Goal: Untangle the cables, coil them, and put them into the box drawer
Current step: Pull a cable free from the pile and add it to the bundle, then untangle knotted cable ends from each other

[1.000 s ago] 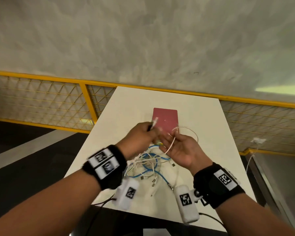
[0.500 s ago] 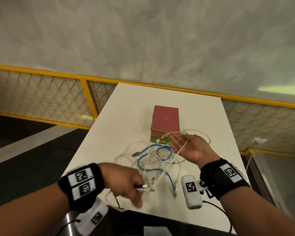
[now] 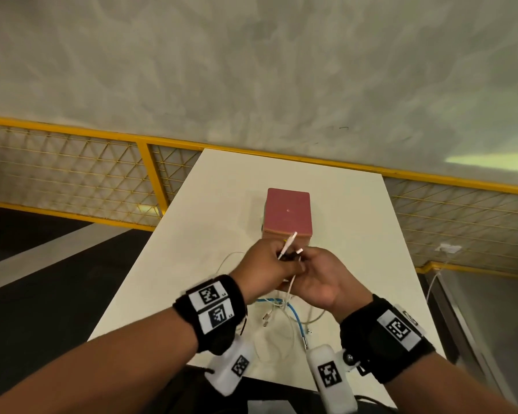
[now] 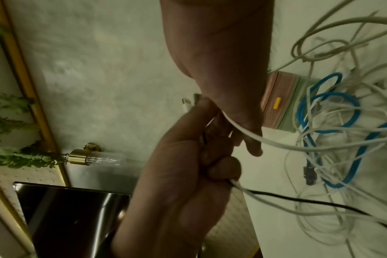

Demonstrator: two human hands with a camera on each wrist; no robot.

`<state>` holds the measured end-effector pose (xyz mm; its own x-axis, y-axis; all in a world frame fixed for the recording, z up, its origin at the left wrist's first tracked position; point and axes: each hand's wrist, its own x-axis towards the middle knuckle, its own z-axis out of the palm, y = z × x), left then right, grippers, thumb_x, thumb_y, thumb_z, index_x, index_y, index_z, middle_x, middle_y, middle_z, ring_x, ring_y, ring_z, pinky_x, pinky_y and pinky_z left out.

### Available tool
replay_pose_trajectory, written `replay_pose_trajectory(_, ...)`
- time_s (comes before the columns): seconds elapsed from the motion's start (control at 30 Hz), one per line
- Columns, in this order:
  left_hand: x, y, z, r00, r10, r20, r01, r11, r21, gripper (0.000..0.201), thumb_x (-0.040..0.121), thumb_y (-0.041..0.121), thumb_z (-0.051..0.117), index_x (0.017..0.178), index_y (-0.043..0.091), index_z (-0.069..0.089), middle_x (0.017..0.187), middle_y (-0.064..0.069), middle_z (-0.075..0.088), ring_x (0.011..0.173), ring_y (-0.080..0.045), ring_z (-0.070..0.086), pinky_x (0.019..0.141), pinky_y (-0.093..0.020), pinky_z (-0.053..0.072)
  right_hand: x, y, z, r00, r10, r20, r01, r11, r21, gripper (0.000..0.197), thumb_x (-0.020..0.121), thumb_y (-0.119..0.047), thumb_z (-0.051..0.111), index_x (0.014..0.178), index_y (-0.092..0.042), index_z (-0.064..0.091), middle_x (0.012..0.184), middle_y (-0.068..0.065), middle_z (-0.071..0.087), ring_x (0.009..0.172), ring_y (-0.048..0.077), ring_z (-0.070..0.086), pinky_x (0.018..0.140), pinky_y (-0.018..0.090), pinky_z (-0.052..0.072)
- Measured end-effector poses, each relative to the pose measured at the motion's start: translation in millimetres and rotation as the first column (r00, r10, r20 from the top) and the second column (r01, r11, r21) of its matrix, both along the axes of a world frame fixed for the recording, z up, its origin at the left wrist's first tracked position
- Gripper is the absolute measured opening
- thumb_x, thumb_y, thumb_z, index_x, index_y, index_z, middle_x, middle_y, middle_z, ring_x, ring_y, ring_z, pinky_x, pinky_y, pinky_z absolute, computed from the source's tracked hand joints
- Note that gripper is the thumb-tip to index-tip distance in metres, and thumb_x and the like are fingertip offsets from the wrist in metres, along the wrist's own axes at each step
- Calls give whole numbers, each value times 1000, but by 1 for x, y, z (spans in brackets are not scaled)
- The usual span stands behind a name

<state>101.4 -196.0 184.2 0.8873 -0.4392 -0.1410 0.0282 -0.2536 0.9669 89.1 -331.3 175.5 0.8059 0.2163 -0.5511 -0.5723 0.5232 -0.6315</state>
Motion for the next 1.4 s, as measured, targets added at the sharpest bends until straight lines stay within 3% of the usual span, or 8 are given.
replay_pose_trajectory(0.2,-5,14,-1,964,-214,-155,238,959,155,17,76,-4,70,69,10,63,49,9,51,39,-7,38,43,-18,31,12,-20,-2,982,-124,-142,134,989,63,23,97,-18,42,88,-5,58,117,19,67,113,34,61,104,54,40)
replay_pose_trajectory(0.33,-13,48,-5,777,-524,-349,624,714,318,13,75,8,76,73,19,70,61,-2,51,45,-10,35,40,-21,25,23,-47,1,930,-327,-169,336,942,25,30,101,-12,33,79,-7,52,74,13,73,76,27,73,79,46,49)
replay_pose_trajectory(0.57,-18,79,-13,600,-604,-524,796,383,470,13,77,18,78,85,20,68,60,4,48,45,-6,36,40,-20,29,21,-65,-2,924,-358,-135,352,934,-67,16,101,-11,41,92,-13,54,59,4,65,57,19,70,58,31,57)
replay_pose_trajectory(0.73,-2,83,-2,824,-419,-382,543,777,318,30,81,21,77,66,20,50,54,4,40,43,-10,30,42,-24,23,-11,-45,-15,982,163,-95,-185,937,-298,16,98,-15,43,98,-13,59,81,12,73,77,27,73,65,35,54)
replay_pose_trajectory(0.87,21,77,15,932,-119,-343,147,987,57,49,88,8,71,62,22,32,54,3,24,45,-12,18,42,-21,14,-36,-35,-38,750,621,-228,-615,527,-587,20,88,-22,52,105,-19,63,106,3,75,89,16,67,62,25,43)
replay_pose_trajectory(1.03,26,57,28,956,0,-294,-32,994,-104,46,93,16,64,63,23,29,57,2,19,47,-15,16,45,-25,21,-15,-50,-69,869,461,-180,-360,340,-869,13,85,-16,53,81,-18,65,81,3,73,66,13,64,47,17,40)
replay_pose_trajectory(1.17,21,37,29,969,22,-248,-71,980,-188,51,97,17,58,49,31,47,54,2,23,43,-15,22,49,-28,27,16,-64,-106,908,396,-134,-132,-32,-991,20,85,-17,53,66,-22,58,85,6,70,84,22,66,66,26,45)
replay_pose_trajectory(1.4,19,24,23,974,12,-225,-62,974,-217,54,97,16,58,46,32,59,50,1,23,42,-15,25,50,-31,27,42,-44,-146,855,446,-264,-147,-279,-949,31,87,-38,47,105,-24,68,109,5,66,102,27,63,83,35,52)
